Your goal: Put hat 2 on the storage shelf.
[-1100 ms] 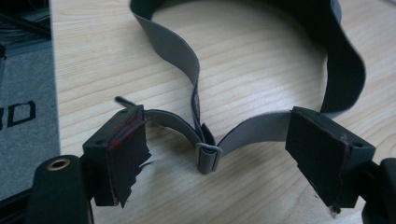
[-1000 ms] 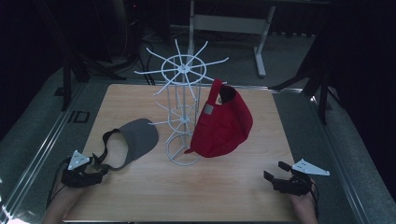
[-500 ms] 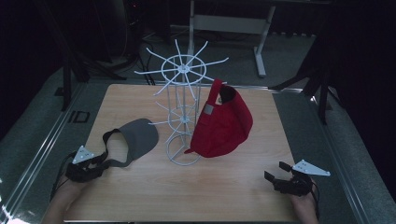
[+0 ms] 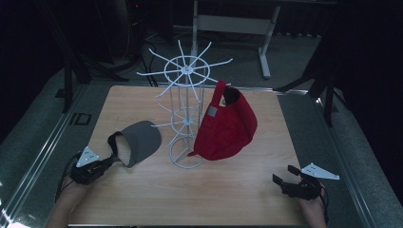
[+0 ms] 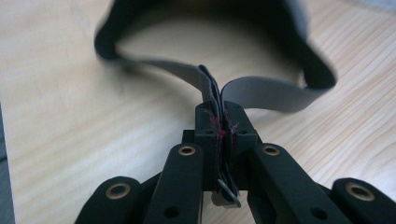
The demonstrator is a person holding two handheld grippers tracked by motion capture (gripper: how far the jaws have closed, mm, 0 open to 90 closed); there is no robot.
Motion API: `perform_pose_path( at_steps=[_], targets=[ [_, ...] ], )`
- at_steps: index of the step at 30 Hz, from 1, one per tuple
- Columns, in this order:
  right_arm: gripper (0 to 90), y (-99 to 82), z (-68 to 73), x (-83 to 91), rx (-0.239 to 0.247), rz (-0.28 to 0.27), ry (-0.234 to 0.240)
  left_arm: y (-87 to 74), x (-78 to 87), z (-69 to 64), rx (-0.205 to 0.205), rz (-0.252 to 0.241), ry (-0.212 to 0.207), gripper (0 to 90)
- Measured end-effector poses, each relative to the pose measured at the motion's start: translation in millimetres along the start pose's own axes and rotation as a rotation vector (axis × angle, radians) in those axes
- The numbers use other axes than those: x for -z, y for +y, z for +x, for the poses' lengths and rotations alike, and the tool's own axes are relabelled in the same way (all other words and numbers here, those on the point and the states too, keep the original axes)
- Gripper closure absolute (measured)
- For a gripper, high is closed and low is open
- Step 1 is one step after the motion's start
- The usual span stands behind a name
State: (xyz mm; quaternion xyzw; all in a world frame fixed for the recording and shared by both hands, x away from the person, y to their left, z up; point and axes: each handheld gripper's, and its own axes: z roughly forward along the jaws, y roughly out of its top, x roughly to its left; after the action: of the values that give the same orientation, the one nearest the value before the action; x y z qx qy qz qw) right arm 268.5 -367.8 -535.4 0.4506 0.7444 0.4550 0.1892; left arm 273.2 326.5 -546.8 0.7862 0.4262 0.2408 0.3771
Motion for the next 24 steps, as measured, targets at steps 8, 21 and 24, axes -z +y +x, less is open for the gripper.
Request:
perform_pose_path(
  at_steps=[8, 21, 24],
  targets=[
    [15.6, -1.2, -1.7, -0.2, -0.023, -0.010, 0.015, 26.6, 18.0, -7.1, -0.072, -0.144, -0.062, 86.5],
    [15.7, -5.2, -5.0, 0.4, -0.041, -0.040, -0.004, 59.5, 35.4, -18.4, -0.135, -0.253, -0.083, 86.6],
    [15.7, -7.5, -6.5, -0.8, -0.056, -0.044, -0.012, 69.0, 43.8, -19.4, -0.132, -0.302, -0.089, 86.7]
  ],
)
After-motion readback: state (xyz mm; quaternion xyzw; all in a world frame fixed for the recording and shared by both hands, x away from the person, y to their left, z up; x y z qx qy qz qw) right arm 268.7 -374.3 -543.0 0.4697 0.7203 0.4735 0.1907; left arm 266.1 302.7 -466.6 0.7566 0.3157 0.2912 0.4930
